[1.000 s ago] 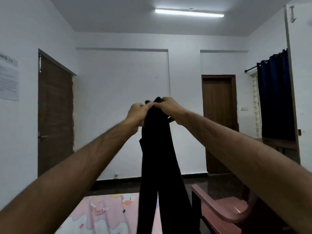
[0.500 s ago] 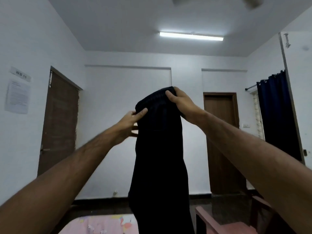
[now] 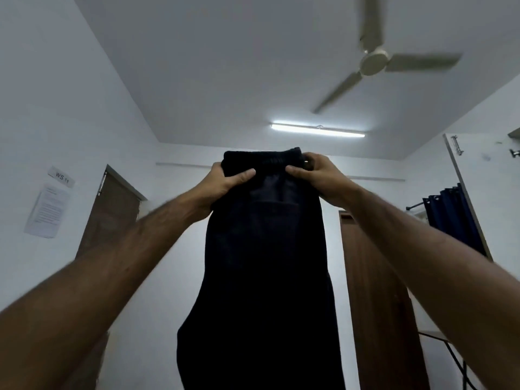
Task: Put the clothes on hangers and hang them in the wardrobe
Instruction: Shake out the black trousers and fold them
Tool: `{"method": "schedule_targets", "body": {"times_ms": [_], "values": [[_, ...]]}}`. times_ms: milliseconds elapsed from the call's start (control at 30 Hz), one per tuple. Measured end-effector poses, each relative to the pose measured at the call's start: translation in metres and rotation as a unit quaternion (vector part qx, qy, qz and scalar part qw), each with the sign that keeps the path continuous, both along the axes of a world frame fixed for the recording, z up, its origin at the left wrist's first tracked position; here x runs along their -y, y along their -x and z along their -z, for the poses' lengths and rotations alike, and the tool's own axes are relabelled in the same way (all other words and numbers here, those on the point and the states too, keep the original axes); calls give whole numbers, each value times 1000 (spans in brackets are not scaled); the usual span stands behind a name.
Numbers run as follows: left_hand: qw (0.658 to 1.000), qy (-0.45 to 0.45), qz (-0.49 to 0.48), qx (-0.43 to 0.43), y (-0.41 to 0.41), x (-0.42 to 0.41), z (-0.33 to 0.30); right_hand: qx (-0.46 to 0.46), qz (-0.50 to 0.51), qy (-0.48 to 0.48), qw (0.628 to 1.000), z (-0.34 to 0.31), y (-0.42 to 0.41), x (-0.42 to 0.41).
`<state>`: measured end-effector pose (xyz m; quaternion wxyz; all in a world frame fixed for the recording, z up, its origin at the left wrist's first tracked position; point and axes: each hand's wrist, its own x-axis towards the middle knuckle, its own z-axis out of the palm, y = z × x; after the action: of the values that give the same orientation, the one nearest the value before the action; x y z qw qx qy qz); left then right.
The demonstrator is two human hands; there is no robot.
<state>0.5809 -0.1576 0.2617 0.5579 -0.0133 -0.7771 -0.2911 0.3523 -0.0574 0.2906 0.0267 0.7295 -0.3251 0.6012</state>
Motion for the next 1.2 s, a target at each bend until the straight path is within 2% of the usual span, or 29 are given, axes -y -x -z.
{"method": "schedule_targets", "body": {"times_ms": [67,133,200,267,333,500,633,700,933,1067,1133,1200], "values": [[1000,5,-29,-10,-8,-5,-14,13,37,26,999,-13,-9,-4],[993,29,-108,-44,-11,-10,-25,22,70,56,996,-24,-19,-7],[968,69,-225,-87,-15,-15,-39,33,75,73,994,-33,-28,-11],[946,96,-291,-109,-20,-18,-54,50,79,73,993,-41,-34,-19],[942,99,-307,-97,-24,-16,-69,72,104,61,990,-47,-37,-27],[955,83,-278,-57,-9,11,-76,108,120,20,987,-49,-21,-6],[967,87,-237,-22,19,58,-54,89,124,-9,988,-24,9,42],[963,87,-256,-12,31,86,-39,80,145,-21,986,-7,25,68],[897,72,-432,53,98,187,48,99,271,-56,956,72,92,202],[874,19,-478,81,126,218,87,127,327,-66,934,109,117,244],[876,-14,-471,107,136,229,115,128,322,-88,934,136,127,257],[891,-66,-427,142,143,241,158,128,311,-125,933,176,136,265]]}}
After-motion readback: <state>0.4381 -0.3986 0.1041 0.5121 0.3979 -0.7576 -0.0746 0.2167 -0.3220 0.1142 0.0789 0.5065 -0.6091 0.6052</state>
